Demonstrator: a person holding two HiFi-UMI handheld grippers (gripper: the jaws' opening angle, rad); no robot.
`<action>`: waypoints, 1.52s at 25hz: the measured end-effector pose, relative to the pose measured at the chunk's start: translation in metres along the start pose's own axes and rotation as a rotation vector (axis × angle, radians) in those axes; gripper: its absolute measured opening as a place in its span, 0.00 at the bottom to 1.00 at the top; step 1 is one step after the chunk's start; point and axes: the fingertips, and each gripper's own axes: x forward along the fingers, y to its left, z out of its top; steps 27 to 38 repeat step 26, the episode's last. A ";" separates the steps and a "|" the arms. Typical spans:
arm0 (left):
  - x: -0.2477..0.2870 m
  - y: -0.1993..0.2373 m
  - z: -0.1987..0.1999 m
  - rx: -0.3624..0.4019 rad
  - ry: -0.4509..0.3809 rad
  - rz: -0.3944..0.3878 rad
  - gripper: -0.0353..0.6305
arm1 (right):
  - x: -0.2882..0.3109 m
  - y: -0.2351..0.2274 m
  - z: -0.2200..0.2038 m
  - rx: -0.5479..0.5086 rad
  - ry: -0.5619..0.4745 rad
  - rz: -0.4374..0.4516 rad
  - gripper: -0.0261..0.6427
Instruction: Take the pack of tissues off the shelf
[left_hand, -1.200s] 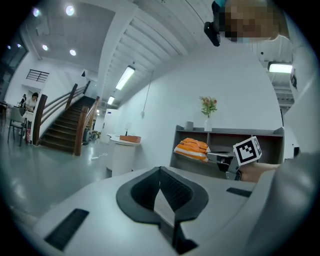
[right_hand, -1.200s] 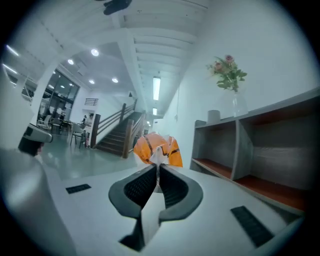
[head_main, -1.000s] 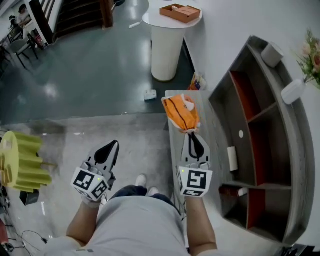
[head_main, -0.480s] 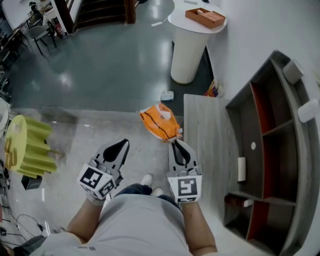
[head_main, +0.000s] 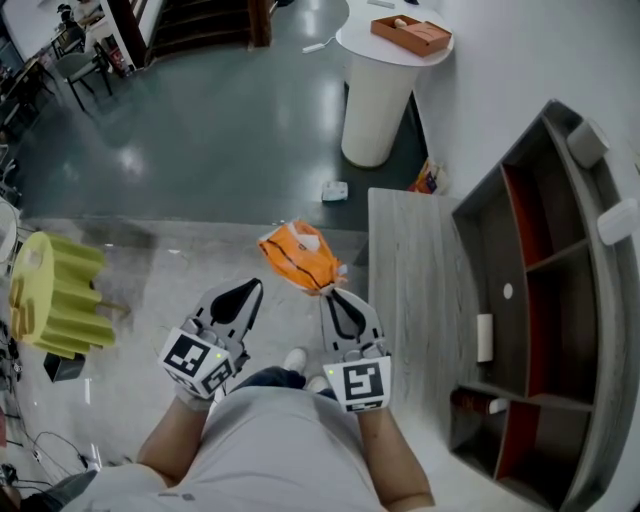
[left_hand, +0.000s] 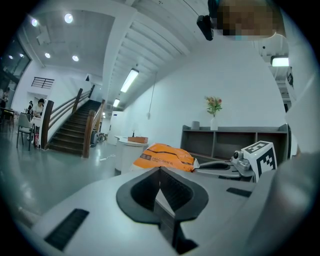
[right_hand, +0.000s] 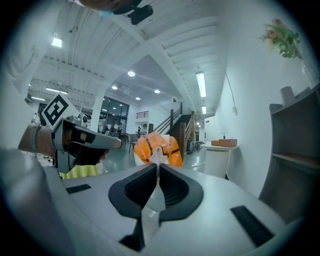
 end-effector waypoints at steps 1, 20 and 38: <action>0.001 0.000 0.000 0.000 0.000 -0.003 0.08 | 0.000 0.000 0.000 -0.005 0.002 -0.001 0.09; 0.004 -0.006 0.003 0.007 -0.009 -0.039 0.08 | -0.014 -0.009 0.004 -0.001 -0.012 -0.067 0.09; 0.005 -0.014 0.002 0.010 -0.007 -0.046 0.08 | -0.022 -0.016 0.003 0.005 -0.013 -0.082 0.09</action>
